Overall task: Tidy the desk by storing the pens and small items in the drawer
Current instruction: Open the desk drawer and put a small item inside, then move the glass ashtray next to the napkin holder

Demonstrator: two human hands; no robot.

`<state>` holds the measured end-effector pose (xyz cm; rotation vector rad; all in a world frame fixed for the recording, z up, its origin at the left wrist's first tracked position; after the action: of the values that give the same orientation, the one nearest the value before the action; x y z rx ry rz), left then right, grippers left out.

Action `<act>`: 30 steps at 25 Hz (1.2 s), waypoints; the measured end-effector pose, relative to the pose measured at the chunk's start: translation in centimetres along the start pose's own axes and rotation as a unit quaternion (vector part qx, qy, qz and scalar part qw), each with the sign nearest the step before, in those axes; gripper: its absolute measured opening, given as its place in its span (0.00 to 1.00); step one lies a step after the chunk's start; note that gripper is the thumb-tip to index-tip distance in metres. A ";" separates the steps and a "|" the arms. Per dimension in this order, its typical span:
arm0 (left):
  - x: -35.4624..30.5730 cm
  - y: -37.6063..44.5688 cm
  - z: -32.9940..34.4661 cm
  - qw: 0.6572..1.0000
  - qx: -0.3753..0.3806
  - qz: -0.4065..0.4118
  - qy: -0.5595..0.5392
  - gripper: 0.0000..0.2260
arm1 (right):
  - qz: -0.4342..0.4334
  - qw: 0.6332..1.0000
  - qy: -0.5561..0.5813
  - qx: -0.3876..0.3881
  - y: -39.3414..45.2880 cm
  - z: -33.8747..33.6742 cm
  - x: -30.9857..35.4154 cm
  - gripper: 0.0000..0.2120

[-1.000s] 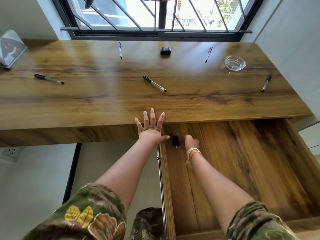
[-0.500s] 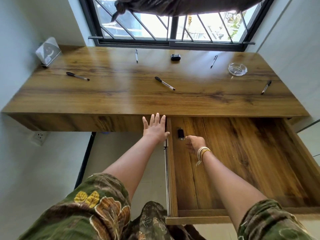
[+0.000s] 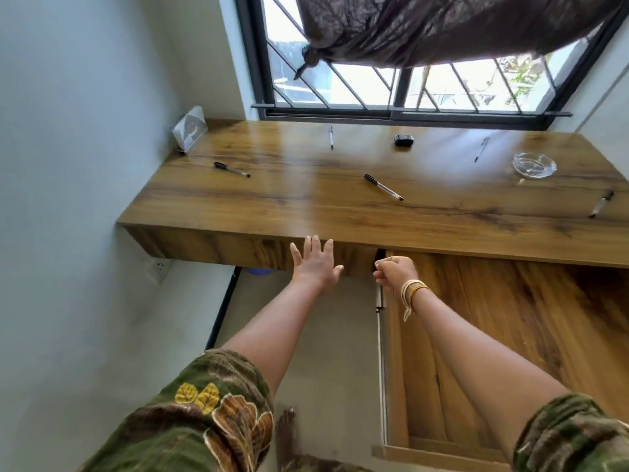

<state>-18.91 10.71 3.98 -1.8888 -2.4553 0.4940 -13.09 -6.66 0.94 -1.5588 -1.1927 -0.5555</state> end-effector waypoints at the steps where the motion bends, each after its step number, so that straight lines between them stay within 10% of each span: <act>1: 1.3 0.9 -0.5 1.000 -0.005 0.002 0.001 0.31 | -0.013 1.000 -0.017 -0.007 0.6 1.3 1.3 0.06; 15: 16.1 13.3 -6.6 0.998 -0.030 0.039 -0.031 0.24 | -0.155 0.971 -0.145 -0.106 9.0 16.0 14.2 0.09; 30: 0.8 31.6 -8.8 0.989 -0.031 0.139 -0.033 0.25 | -0.104 0.928 -0.097 -0.344 24.9 -1.2 19.6 0.09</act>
<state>12.33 20.76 4.34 -2.2910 -2.2796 0.4972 17.12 1.29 6.27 -2.1235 -1.4094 -1.0621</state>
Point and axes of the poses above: each hand's wrist, its own y-axis towards the middle knuckle, its own z-axis out of the palm, x = y × z, the point moved 3 cm from there along y, towards the middle knuckle, and after that the axes turned 1 degree about -z, right-handed, at the moved point
